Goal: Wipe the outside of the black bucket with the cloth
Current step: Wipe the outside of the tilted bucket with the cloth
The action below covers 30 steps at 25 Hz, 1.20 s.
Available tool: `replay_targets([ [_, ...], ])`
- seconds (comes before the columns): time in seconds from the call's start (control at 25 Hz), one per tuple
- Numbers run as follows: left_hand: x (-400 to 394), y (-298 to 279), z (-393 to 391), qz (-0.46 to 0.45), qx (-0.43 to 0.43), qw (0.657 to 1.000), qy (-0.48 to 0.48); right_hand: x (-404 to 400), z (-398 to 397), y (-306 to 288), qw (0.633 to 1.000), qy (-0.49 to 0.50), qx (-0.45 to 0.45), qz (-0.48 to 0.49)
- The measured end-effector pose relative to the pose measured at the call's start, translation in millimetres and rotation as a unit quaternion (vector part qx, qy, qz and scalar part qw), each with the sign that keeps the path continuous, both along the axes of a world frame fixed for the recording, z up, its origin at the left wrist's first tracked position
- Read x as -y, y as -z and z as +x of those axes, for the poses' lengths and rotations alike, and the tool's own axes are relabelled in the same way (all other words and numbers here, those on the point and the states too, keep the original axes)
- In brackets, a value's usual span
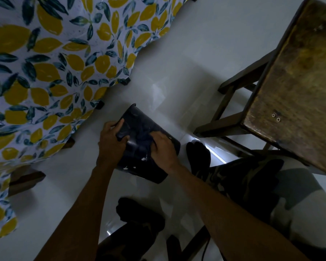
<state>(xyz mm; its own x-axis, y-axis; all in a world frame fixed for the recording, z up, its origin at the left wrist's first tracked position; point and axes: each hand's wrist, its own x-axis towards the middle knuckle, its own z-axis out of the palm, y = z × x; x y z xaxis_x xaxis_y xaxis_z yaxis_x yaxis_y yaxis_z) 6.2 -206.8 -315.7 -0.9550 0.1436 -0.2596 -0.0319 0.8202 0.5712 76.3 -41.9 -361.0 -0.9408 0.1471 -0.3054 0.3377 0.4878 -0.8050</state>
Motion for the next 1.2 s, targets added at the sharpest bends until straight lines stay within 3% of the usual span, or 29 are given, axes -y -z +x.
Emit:
replay_targets([
  [0.16, -3, -3, 0, 0.001, 0.009, 1.0, -0.007, -13, -1, -13, 0.992, -0.074, 0.053, -0.086],
  [0.36, -6, -4, 0, 0.001, 0.02, 1.0, -0.002, -22, -37, -5, 0.999, 0.043, -0.002, 0.008],
  [0.52, -8, 0, -6, 0.005, 0.028, 0.999, -0.015, 5, -46, -10, 0.999, -0.031, -0.014, 0.028],
  [0.88, -13, 4, -15, -0.028, 0.056, 0.998, -0.025, 9, 58, 1, 0.969, -0.191, -0.085, 0.129],
  [1.0, -13, 11, -12, -0.045, 0.057, 0.997, -0.02, -2, 77, 2, 0.976, -0.151, -0.081, 0.136],
  [1.2, -10, 16, -11, -0.045, 0.058, 0.997, -0.031, -5, 54, -4, 0.994, 0.014, 0.022, 0.106],
])
